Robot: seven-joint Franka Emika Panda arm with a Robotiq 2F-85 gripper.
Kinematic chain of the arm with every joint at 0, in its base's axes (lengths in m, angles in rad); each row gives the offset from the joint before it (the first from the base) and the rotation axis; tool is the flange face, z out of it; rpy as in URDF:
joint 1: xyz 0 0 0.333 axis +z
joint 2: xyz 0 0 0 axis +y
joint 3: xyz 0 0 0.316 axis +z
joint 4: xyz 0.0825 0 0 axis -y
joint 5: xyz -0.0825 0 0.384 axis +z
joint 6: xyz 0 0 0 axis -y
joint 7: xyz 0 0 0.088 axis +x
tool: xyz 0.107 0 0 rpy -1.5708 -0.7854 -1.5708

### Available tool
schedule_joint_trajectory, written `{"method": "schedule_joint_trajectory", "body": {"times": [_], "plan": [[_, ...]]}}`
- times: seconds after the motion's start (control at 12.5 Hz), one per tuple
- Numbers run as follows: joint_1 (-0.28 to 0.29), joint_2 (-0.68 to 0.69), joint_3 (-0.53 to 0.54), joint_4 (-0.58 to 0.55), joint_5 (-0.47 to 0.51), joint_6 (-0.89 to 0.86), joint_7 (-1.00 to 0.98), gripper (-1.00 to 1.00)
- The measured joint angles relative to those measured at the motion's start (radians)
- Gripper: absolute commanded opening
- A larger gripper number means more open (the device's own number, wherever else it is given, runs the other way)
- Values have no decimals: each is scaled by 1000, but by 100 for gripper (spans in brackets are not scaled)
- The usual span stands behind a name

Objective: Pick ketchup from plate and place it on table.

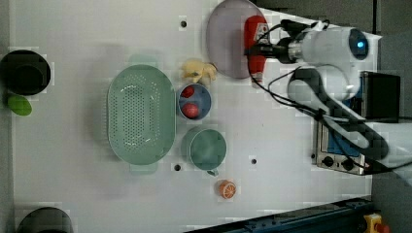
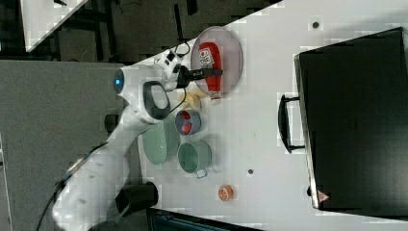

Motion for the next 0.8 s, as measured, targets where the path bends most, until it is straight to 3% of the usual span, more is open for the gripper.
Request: {"method": "schedule_joint_trajectory", "body": {"times": [0.32,0.56,0.8], "plan": [[-30,-240,-19,5,153,-232,0,24],[-55,-391,-37,40,154,-372,0,24],[-83,-530,-63,-21,160,-456,0,24]]}}
